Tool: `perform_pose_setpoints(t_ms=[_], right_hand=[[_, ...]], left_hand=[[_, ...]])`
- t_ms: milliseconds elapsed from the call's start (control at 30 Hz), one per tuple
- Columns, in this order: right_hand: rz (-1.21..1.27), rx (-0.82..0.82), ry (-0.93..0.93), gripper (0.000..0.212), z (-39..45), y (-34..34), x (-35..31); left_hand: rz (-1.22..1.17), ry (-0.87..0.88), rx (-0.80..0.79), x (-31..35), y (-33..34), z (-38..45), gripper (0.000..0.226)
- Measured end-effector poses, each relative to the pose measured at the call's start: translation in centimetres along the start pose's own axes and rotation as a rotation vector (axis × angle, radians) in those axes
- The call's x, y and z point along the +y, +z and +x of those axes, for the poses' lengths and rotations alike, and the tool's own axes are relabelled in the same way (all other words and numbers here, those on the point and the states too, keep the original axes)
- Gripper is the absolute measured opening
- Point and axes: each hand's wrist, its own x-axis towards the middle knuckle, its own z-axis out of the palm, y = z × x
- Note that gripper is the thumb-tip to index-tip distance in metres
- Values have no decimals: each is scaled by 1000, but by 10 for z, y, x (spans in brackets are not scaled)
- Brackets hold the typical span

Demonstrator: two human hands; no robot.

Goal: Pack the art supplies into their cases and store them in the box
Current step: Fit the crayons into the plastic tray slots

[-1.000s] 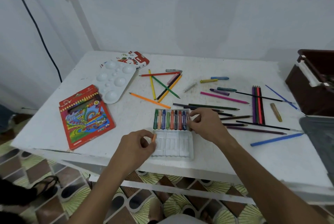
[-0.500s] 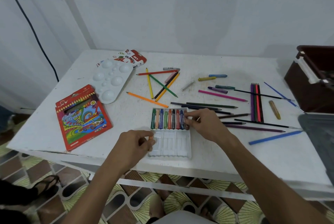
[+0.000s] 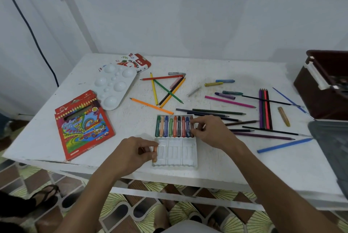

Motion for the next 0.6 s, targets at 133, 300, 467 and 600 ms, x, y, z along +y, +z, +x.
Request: perform_pose_setpoints(t_ms=[133,300,467,600], right_hand=[[1,1,-14,37,0,0,1],[21,46,7,35,3,-21,7],[38,204,21,25,22,-63,30],[24,280,25,22,44,-83,45]], left_hand=[[80,13,-24,3,-6,4,25],[118,57,-1,29,-28,34,15],[98,129,94,67,-28,100,19],[108,186,119,95,-16,150,24]])
